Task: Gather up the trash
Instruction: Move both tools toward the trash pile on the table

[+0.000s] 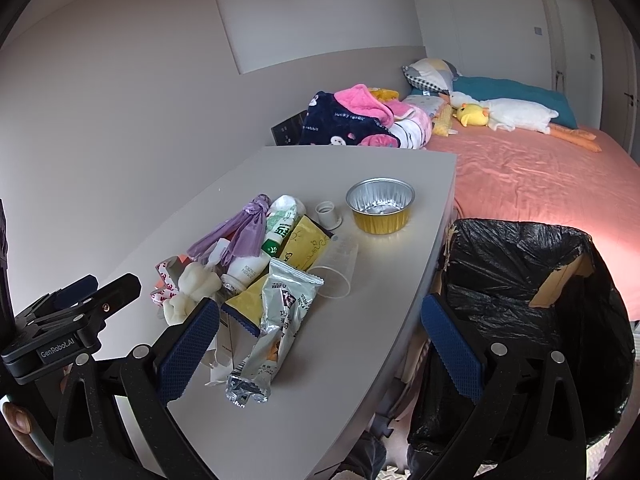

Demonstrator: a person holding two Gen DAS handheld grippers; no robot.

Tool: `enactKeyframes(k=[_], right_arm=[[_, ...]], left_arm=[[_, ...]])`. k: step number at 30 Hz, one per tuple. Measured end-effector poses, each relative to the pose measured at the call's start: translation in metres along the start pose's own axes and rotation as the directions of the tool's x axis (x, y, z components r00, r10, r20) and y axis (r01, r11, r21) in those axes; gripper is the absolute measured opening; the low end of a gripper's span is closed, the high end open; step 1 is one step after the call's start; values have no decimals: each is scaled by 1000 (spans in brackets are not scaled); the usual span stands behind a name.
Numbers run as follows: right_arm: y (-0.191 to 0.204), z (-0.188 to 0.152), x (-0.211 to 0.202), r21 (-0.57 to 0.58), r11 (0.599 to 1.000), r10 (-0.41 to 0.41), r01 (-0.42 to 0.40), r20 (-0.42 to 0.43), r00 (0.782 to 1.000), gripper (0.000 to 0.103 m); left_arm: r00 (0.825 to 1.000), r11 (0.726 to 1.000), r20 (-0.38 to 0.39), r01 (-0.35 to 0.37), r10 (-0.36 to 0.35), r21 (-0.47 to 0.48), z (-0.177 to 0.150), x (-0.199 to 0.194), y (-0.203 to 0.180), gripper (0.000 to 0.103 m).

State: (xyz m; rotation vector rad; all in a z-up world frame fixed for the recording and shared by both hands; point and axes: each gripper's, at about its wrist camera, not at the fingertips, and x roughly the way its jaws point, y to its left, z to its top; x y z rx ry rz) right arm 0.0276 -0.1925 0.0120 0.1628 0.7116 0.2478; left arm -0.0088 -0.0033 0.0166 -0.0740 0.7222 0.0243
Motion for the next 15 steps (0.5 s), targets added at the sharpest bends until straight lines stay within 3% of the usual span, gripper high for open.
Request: enactKeyframes(k=[15], right_arm=[[-3,0,-2,5,1000,-1,1,4,1000,100]], left_arm=[[1000,1000,1,7,-7,7,0,-1,-2,97]])
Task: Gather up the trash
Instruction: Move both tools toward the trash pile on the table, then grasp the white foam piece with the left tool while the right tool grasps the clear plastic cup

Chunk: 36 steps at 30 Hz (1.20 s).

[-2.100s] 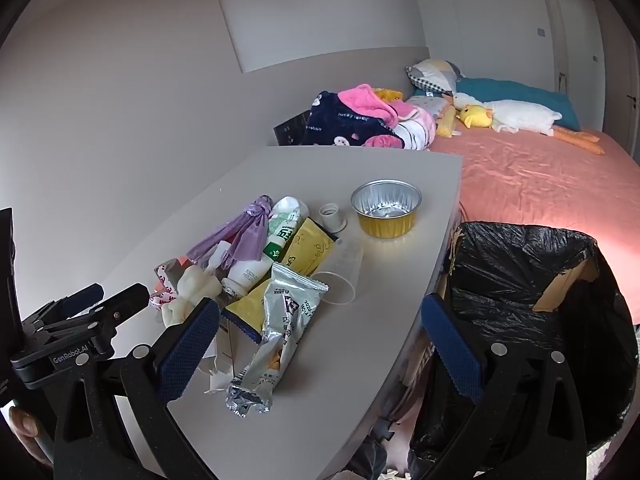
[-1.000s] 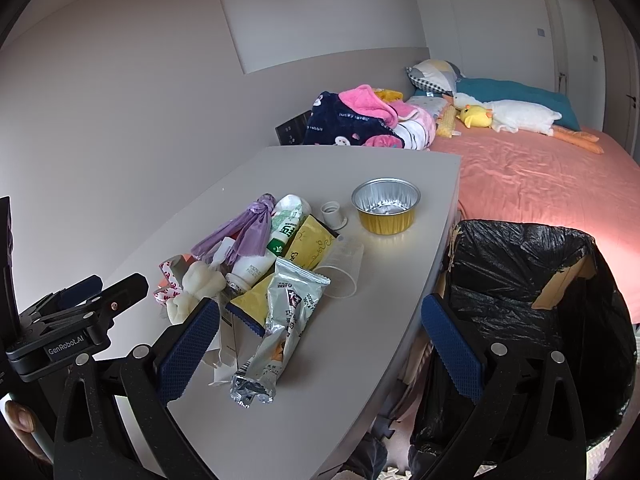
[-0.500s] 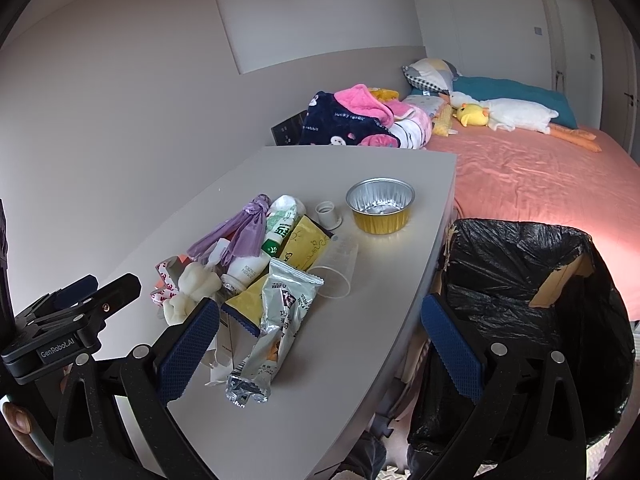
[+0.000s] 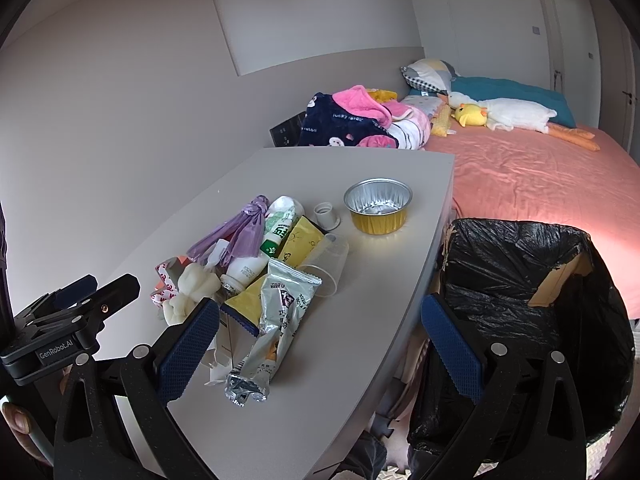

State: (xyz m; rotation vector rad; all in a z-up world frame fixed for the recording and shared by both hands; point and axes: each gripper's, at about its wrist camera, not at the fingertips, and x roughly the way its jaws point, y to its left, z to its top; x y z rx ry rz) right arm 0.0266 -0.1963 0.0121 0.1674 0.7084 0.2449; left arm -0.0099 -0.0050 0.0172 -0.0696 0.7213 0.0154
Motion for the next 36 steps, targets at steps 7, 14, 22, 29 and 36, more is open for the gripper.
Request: enactKeyframes(k=[7,14,22,29,36], right_arm=[[-4,-1,-1,6,1000,-4,4,6,1000,100],[-4,-2,0,8,1000,-7,7,4,1000,100],[-10,-2,8,21,1000,-9,10,-2,1000,100],[-16,2,20,35,999,-8,8,-10,1000,100],[-22,8,39,56,998,-2,4,-37,999,96]], left_arm=[[1000,1000,-2,0,0,0,-1,0,0,97],[1000,1000,-6,24,-24,-6,-2,2,0,97],[998,999,-34,45,-46,-15,-7,13,0,97],[997,999,-56,44,-44,-2,-11,27,0,97],[995,999,-91,33,-33,-5,-12,45,4,95]])
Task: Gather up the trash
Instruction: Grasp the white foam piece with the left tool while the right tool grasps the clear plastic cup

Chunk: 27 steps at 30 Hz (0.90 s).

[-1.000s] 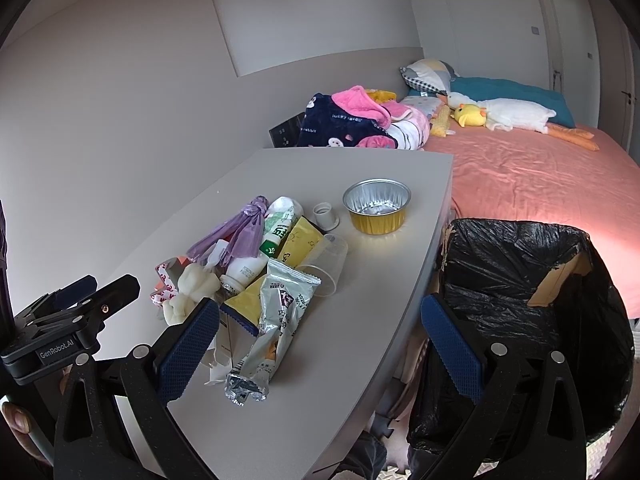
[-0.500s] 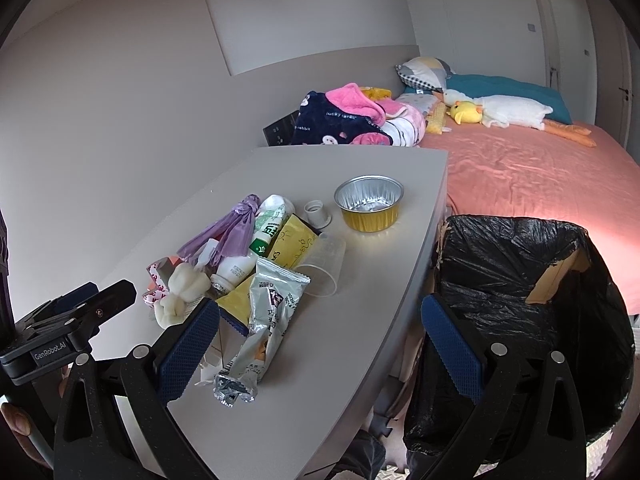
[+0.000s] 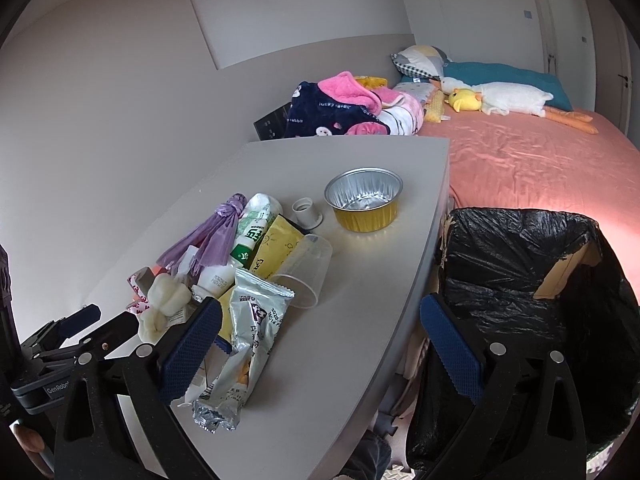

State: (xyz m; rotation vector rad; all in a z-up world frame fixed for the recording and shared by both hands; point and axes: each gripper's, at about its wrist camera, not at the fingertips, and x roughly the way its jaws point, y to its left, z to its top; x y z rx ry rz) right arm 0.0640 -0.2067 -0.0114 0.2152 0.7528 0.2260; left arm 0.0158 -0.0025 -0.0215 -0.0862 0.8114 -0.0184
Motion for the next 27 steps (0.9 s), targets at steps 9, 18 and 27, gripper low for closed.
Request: enactKeyframes(k=[9,18,27], right_arm=[[-7,14,35,67,997,40,-36,-60,997,69],[-6,21,64,63,998,23,-17,-95,995,68],[-3,21,91,57,998,15,-6,-145,989,58]], left_arm=[[1000,999,-9,-14,14,40,4,17,-6,85],[999,999,-36,4,-2,49,7,31,-7,84],[994,995,-35,99,-99,-3,7,41,4,78]])
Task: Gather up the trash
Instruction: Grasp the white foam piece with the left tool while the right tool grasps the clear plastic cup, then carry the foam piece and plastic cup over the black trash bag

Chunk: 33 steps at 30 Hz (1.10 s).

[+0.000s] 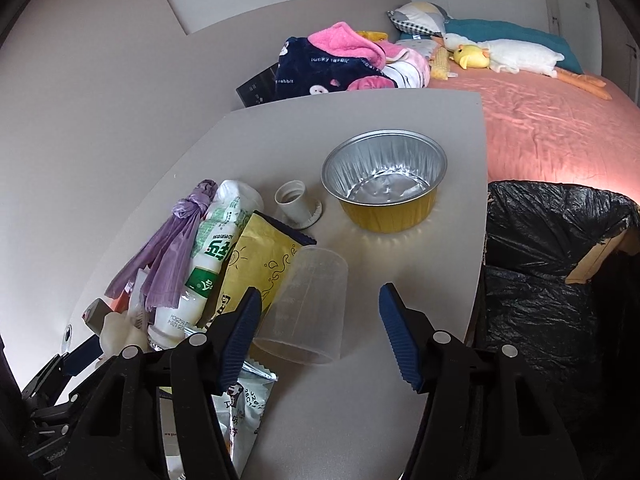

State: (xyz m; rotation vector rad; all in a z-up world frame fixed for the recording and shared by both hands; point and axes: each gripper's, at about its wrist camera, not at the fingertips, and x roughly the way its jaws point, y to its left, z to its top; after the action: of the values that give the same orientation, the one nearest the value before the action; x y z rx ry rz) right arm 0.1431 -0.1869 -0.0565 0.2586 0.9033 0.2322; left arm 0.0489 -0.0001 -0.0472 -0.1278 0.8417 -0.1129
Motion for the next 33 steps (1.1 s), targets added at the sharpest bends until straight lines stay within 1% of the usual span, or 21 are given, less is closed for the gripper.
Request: enactKeyframes(k=[1,3,4,7,9,11,14,17,22,27,33], right_arm=[[0,0,2,1,1000,-1,1,-7,1000,55],[0,-1,4,-6,1000,-8,8,-1,1000,51],[1,0,4,-10,1000,-9,9,-1,1000,44],[1,0,5,-17,1000,-2,2,0,1000,44],[0,-1,4,-13,1000,4,-4,2,1000,44],[-1,-1,2,-13,1000,5,-5,10,1000,44],[0,0,-4,-13,1000,8,-8,29,1000,44],[1,2,-12,-15,1000,10,-10,51,999,44],[3,3,-27,-17,1000,18,-17,78,997,44],[3,0,-44,-16,1000,27,-26,101,995,44],[-3,-3,-61,-6,999,36,-35,117,992,44]], left_arm=[[1000,1000,0,-8,8,8,0,1,-1,78],[1000,1000,-7,-10,10,23,0,2,-3,73],[1000,1000,-15,-5,6,28,-1,3,-4,70],[999,999,-39,-8,10,44,-1,9,-7,57],[999,999,-35,-5,7,48,-2,9,-8,55],[1000,999,-28,-6,7,49,-2,7,-7,49],[1000,1000,-21,2,-2,31,-2,5,-4,45],[1000,1000,3,1,-1,20,0,-1,-2,41],[999,1000,36,8,-8,9,5,-13,-2,38],[998,999,62,29,-30,16,10,-24,-8,38],[995,999,90,28,-31,33,13,-34,-18,38]])
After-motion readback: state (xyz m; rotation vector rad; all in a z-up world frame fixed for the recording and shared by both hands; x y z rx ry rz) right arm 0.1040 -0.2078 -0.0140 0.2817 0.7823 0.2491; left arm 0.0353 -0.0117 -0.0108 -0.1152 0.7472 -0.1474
